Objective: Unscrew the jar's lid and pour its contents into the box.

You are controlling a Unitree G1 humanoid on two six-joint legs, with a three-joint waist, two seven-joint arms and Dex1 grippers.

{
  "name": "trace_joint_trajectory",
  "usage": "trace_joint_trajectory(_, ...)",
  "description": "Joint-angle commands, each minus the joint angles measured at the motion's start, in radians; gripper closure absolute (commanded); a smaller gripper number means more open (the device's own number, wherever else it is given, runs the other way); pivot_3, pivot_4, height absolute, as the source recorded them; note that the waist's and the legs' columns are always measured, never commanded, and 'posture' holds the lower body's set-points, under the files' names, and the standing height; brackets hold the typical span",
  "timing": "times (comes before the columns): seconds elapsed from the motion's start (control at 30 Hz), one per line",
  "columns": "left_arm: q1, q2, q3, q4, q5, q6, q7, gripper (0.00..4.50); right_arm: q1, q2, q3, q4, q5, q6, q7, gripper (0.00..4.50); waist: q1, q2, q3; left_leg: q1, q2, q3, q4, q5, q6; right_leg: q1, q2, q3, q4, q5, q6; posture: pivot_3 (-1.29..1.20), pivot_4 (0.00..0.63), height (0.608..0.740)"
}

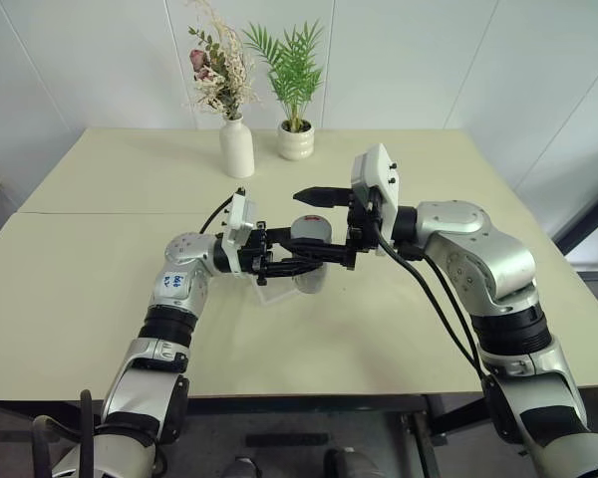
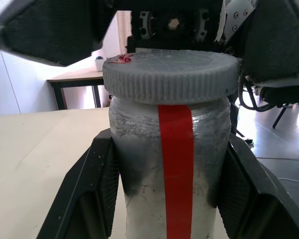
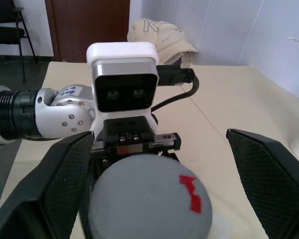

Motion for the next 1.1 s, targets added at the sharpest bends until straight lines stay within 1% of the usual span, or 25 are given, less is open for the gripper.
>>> trace_joint_trajectory(0.03,-0.029,-0.002,-0.001,-0.029,-0.002,-0.010,-0.007,2.29,-0.042,0.013,-0.004,0.024,-0.016,-0.051,0.025,0.03,0.000,0.000,0.000,0.000,0.000,0.000,0.000,0.000,0.000,0.000,0.000,0.000,0.000,0.000,0.000,0.00,0.150,0.740)
trace_joint_trajectory(0.23,-0.022,-0.003,-0.002,-0.039,-0.004,-0.010,-0.007,2.29,-0.064,0.021,0.003,0.071,-0.042,-0.073,0.049,0.03,0.000,0.000,0.000,0.000,0.000,0.000,0.000,0.000,0.000,0.000,0.000,0.000,0.001,0.000,0.000,0.00,0.150,0.740)
trace_joint_trajectory(0.47,-0.019,-0.003,0.001,-0.035,-0.004,-0.014,-0.006,2.29,-0.054,0.001,-0.008,0.069,-0.061,-0.070,0.063,0.03,0.000,0.000,0.000,0.000,0.000,0.000,0.000,0.000,0.000,0.000,0.000,0.000,0.001,0.000,0.000,0.00,0.150,0.740)
trace_joint_trajectory(0.83,-0.026,-0.003,0.003,-0.022,-0.005,-0.016,-0.005,2.29,-0.006,-0.084,-0.043,-0.005,-0.057,-0.024,0.055,0.03,0.000,0.000,0.000,0.000,0.000,0.000,0.000,0.000,0.000,0.000,0.000,0.000,0.001,0.000,0.000,0.00,0.150,0.740)
trace_joint_trajectory(1.1,-0.032,-0.004,0.002,-0.014,-0.005,-0.017,-0.008,2.29,0.014,-0.125,-0.061,-0.037,-0.048,-0.004,0.043,0.03,0.000,0.000,0.000,0.000,0.000,0.000,0.000,0.000,0.000,0.000,0.000,0.000,0.000,0.000,0.000,0.00,0.150,0.740)
